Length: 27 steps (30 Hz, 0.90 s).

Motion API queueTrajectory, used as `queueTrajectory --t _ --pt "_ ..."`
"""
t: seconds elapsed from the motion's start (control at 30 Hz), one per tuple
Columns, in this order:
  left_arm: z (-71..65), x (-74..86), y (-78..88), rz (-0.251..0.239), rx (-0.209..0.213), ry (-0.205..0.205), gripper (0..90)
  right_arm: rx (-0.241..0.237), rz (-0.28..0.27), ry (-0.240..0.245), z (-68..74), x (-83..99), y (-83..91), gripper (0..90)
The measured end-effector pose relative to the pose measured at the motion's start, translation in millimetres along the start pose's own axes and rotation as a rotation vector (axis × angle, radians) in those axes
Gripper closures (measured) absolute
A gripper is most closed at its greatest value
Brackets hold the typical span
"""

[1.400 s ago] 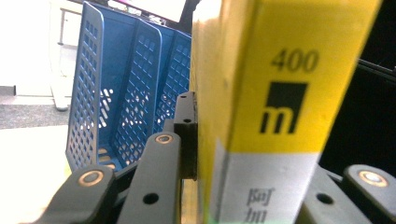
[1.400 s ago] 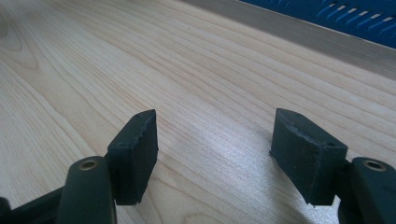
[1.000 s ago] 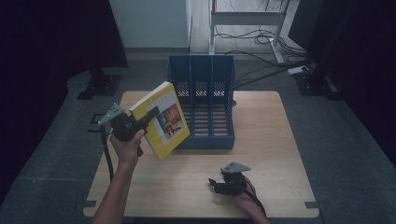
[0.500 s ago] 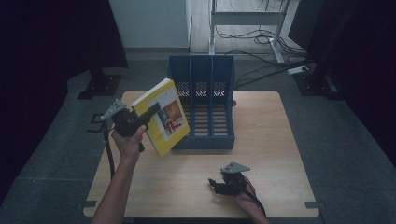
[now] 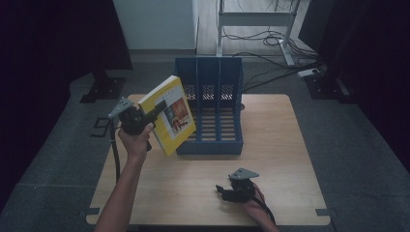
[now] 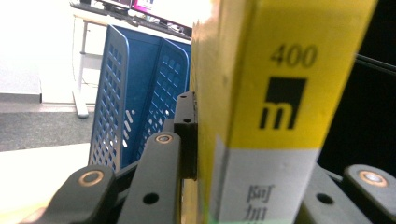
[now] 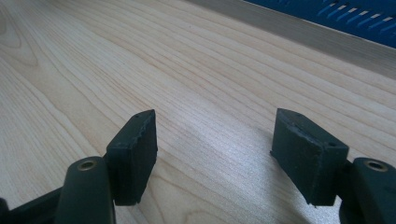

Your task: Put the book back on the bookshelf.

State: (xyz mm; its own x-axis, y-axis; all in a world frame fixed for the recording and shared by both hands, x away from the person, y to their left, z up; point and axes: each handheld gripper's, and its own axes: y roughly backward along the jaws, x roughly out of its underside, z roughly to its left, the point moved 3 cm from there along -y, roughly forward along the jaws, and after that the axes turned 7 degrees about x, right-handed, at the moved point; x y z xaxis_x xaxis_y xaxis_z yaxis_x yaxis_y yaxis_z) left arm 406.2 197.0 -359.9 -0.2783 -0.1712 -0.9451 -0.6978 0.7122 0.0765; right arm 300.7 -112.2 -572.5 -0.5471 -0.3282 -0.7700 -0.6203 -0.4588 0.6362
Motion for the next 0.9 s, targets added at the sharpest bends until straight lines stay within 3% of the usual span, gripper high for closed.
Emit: queueTrajectory --t 0.5,0.9 --pt "10.0 -1.0 -9.4 0.003 -0.045 0.0 75.4 0.0 -0.002 -0.002 0.0 0.0 -0.1 30.7" --pt "8.7 -6.0 -21.4 0.001 -0.074 -0.014 75.4 -0.003 -0.003 -0.004 -0.5 0.0 -0.1 30.7"
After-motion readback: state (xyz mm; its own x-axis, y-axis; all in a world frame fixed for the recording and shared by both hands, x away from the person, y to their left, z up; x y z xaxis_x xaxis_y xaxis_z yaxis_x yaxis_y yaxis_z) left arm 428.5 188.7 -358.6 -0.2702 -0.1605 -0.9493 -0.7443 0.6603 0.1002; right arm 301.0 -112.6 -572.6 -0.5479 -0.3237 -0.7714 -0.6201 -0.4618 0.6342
